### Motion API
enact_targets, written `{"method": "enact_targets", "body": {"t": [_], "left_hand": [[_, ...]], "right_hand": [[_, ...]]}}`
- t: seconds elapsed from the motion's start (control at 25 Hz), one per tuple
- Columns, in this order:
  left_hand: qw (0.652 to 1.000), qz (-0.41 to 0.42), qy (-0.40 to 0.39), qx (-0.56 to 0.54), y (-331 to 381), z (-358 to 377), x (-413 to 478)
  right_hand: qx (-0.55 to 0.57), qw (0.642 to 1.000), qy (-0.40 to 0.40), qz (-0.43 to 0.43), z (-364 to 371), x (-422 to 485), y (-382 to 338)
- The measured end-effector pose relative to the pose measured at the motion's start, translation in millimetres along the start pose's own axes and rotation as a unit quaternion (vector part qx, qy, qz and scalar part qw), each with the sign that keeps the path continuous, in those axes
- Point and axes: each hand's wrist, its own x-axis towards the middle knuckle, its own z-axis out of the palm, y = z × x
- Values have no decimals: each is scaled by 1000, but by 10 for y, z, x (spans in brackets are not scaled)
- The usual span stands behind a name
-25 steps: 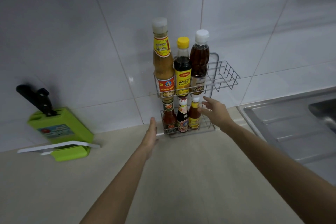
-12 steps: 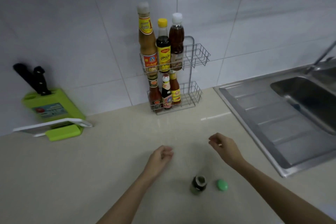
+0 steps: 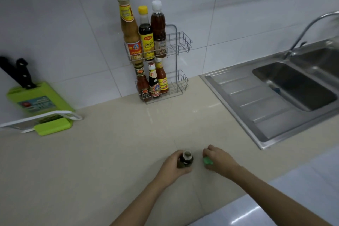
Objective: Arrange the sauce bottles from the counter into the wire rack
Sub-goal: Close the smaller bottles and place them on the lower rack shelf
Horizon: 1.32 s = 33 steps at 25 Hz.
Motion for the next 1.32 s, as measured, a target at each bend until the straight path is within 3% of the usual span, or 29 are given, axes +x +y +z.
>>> {"method": "enact_targets", "body": {"t": [0.12,0.24,0.32,0.68,0.88,1.12,1.32], "left_hand": [[1000,-13,23,-8,31,-13,-79],[998,-13,54,-14,50,-102,-168],[997,-10,76,-11,109,-180,-206],[996,7,85,-38,360,-423,-316],[996,2,80,-48,409,-529,-376],[995,-1,77,-67,460,-462,-369],[994,1,92,-61,527,-352,-338]], "right_hand": [[115,991,63,-21,-82,-94,-47],[331,932,133,-69,-441,-159,-162],[373,909,138,-122,-695,-181,-263],[224,926,101,-286,-1254,-30,-615],[167,927,72,-328,-1355,15,-726],[107,949,130,-265,-1223,-50,-759],[-35,972,198,-117,-1080,-90,-847]]}}
